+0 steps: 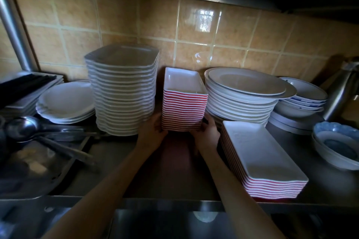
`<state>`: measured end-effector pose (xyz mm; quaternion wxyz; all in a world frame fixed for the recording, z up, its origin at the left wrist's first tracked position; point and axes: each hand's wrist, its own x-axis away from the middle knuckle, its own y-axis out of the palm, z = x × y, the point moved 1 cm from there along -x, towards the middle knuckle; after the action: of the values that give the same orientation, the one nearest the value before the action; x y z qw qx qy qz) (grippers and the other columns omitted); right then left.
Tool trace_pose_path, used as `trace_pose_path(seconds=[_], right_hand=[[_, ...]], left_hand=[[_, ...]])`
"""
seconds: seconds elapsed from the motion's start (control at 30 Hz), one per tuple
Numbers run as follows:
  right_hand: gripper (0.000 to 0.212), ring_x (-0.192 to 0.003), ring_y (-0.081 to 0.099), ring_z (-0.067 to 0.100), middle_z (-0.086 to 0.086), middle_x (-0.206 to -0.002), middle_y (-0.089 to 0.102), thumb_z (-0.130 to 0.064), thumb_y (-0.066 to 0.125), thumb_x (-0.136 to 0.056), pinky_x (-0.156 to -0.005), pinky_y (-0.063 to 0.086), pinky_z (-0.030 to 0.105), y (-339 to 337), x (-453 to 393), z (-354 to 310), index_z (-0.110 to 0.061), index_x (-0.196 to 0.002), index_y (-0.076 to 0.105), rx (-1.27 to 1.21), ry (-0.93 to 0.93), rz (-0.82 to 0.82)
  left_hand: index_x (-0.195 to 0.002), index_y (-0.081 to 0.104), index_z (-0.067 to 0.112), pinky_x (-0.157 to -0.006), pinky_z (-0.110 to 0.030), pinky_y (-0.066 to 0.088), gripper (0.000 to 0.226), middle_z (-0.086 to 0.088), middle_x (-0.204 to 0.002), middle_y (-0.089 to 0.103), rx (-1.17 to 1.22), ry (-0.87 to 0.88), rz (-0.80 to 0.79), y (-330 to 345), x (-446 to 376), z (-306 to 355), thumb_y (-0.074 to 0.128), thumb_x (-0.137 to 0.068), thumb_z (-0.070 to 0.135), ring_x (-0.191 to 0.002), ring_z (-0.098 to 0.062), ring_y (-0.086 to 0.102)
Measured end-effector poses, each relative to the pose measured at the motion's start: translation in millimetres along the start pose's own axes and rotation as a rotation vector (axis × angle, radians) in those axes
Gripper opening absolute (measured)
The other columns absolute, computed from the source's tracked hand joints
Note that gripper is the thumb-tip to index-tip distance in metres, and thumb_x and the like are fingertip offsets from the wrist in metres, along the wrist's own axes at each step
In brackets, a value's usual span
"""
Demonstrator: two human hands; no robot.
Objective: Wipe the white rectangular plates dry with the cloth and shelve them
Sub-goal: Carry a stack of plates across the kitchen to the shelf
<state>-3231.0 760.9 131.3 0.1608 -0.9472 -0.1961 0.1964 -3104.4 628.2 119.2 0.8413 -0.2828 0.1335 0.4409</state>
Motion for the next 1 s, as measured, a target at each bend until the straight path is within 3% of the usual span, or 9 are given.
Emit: trace_pose_path(seconds=[0.07, 0.1, 0.27, 0.4, 0.5, 0.7, 0.83, 0.9, 1.0], right_hand=[[0.07, -0.105, 0.062, 0.023, 0.007, -0.111, 0.069, -0.011, 0.079, -0.069, -0.074, 0.032, 0.011, -4, 7, -8, -0.013, -0.132, 0.05, -0.007, -0.027, 0.042], [0.067, -0.105, 0.063, 0.023, 0.006, -0.11, 0.07, -0.013, 0.079, -0.069, -0.076, 0.034, 0.013, -5, 9, -11, -0.013, -0.13, 0.051, -0.01, -0.036, 0.055], [0.059, -0.099, 0.066, 0.016, 0.001, -0.107, 0.071, -0.028, 0.08, -0.069, -0.09, 0.048, 0.033, -25, 29, -34, -0.016, -0.122, 0.056, -0.04, -0.093, 0.04], [0.062, -0.107, 0.06, 0.011, 0.005, -0.117, 0.067, -0.027, 0.079, -0.074, -0.09, 0.04, 0.017, -56, 44, -54, -0.012, -0.128, 0.053, 0.006, -0.107, 0.067], [0.066, -0.111, 0.061, 0.019, 0.007, -0.119, 0.065, -0.028, 0.079, -0.074, -0.093, 0.04, 0.02, -79, 53, -58, -0.012, -0.132, 0.051, 0.058, -0.075, 0.1], [0.061, -0.11, 0.06, 0.025, 0.011, -0.12, 0.063, -0.027, 0.076, -0.077, -0.095, 0.048, 0.04, -129, 72, -47, -0.012, -0.131, 0.052, 0.213, -0.111, 0.181], [0.048, -0.107, 0.062, 0.023, 0.007, -0.121, 0.064, -0.025, 0.071, -0.082, -0.093, 0.048, 0.034, -161, 81, -35, -0.011, -0.126, 0.058, 0.366, -0.138, 0.252], [0.045, -0.107, 0.062, 0.026, 0.007, -0.12, 0.065, -0.027, 0.069, -0.083, -0.09, 0.047, 0.033, -176, 84, -29, -0.014, -0.125, 0.059, 0.425, -0.107, 0.272], [0.044, -0.102, 0.063, 0.032, 0.01, -0.114, 0.067, -0.028, 0.069, -0.082, -0.084, 0.049, 0.036, -195, 85, -16, -0.014, -0.123, 0.059, 0.486, -0.085, 0.275]], left_hand=[[-0.119, 0.057, -0.007, -0.068, -0.001, 0.044, 0.053, -0.006, -0.098, 0.061, 0.008, -0.006, 0.014, -4, 5, 7, 0.07, -0.069, -0.016, -0.077, 0.003, 0.061], [-0.116, 0.058, -0.008, -0.066, 0.0, 0.043, 0.05, -0.008, -0.096, 0.063, 0.005, 0.0, 0.011, -6, 7, 9, 0.069, -0.069, -0.019, -0.078, -0.003, 0.061], [-0.107, 0.064, 0.001, -0.068, -0.018, 0.048, 0.044, -0.004, -0.083, 0.063, -0.046, 0.05, -0.054, -18, 22, 13, 0.08, -0.066, -0.002, -0.076, -0.011, 0.059], [-0.111, 0.064, -0.001, -0.074, -0.001, 0.04, 0.043, -0.013, -0.097, 0.068, -0.072, 0.044, -0.099, -17, 41, 20, 0.078, -0.07, -0.004, -0.087, -0.015, 0.061], [-0.115, 0.064, 0.004, -0.078, -0.006, 0.038, 0.043, -0.01, -0.104, 0.069, -0.079, 0.029, -0.19, -5, 52, 32, 0.077, -0.074, 0.001, -0.093, -0.015, 0.062], [-0.122, 0.058, 0.008, -0.068, 0.002, 0.041, 0.043, -0.008, -0.108, 0.063, 0.028, -0.083, -0.406, 37, 75, 71, 0.072, -0.081, 0.008, -0.084, -0.005, 0.059], [-0.124, 0.055, 0.007, -0.08, -0.013, 0.047, 0.047, -0.021, -0.119, 0.059, 0.151, -0.183, -0.461, 69, 87, 93, 0.071, -0.081, 0.002, -0.091, -0.009, 0.057], [-0.128, 0.053, 0.013, -0.091, -0.024, 0.046, 0.048, -0.014, -0.124, 0.058, 0.175, -0.222, -0.507, 82, 90, 102, 0.07, -0.084, 0.01, -0.106, -0.01, 0.054], [-0.135, 0.045, 0.018, -0.095, -0.026, 0.044, 0.056, -0.003, -0.127, 0.053, 0.182, -0.244, -0.524, 96, 92, 113, 0.069, -0.086, 0.024, -0.116, -0.011, 0.05]])
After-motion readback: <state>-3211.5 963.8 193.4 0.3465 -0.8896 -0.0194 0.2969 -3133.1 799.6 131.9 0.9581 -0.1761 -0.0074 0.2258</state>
